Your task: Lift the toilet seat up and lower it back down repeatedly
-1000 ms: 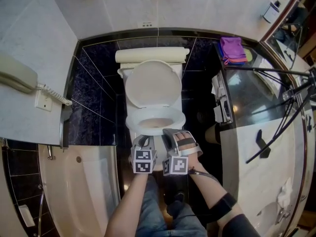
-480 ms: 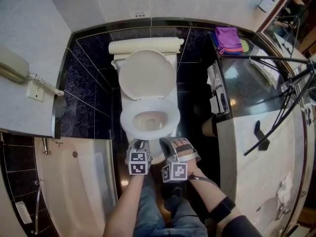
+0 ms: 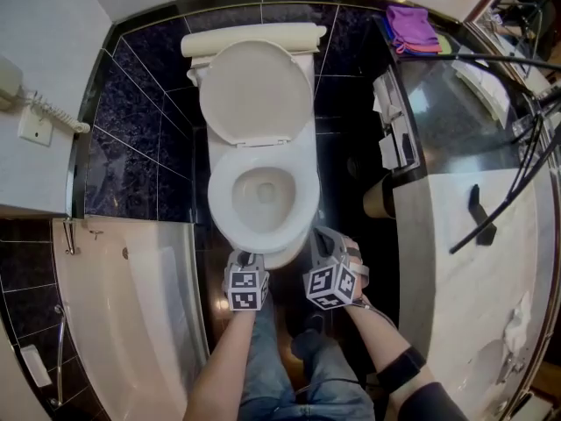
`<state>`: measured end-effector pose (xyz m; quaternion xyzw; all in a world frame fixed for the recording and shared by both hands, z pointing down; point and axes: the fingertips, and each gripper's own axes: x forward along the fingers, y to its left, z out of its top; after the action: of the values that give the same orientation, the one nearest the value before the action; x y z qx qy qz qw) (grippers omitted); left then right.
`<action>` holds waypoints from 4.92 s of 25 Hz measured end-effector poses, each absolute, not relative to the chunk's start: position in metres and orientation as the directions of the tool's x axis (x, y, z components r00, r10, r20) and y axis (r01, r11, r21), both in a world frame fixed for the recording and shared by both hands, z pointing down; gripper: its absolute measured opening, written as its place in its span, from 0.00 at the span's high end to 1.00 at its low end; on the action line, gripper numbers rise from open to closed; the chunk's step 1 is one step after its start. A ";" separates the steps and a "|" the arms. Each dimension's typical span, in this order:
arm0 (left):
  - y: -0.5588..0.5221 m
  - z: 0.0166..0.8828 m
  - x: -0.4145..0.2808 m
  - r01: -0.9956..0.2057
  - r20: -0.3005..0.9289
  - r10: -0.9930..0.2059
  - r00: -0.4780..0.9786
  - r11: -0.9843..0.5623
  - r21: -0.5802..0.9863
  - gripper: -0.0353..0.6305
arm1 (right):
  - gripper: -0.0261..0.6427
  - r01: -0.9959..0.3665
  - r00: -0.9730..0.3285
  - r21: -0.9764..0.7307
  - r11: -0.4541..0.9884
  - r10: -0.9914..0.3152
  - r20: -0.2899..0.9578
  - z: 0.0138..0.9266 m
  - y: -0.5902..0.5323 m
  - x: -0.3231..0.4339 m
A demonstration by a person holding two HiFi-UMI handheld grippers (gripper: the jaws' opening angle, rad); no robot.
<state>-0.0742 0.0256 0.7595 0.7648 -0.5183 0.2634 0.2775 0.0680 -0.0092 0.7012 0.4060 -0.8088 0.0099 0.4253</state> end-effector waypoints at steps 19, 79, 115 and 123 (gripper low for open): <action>0.106 0.954 -0.063 -0.933 0.807 -0.497 0.318 -0.317 0.172 0.96 | 0.93 -0.815 -0.269 0.164 0.556 -0.613 0.743 0.850 0.011 0.097; 0.139 0.330 -0.129 -0.933 0.440 -0.844 0.307 -0.358 -0.036 0.96 | 0.93 -0.849 -0.475 -0.045 0.527 -0.721 0.504 0.371 0.104 0.144; 0.087 0.404 -0.125 -0.895 0.482 -0.807 0.340 -0.436 -0.098 0.96 | 0.63 -0.885 -0.461 -0.295 0.361 -0.583 0.669 0.533 0.064 0.138; 0.047 0.484 -0.139 -0.910 0.492 -0.818 0.297 -0.398 -0.113 0.96 | 0.63 -0.866 -0.493 -0.457 0.204 -0.507 0.707 0.661 0.024 0.125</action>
<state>-0.1391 0.0466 0.4839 0.7998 -0.5403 0.2439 0.0942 0.1255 0.0238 0.6613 0.4590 -0.7478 0.4327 0.2072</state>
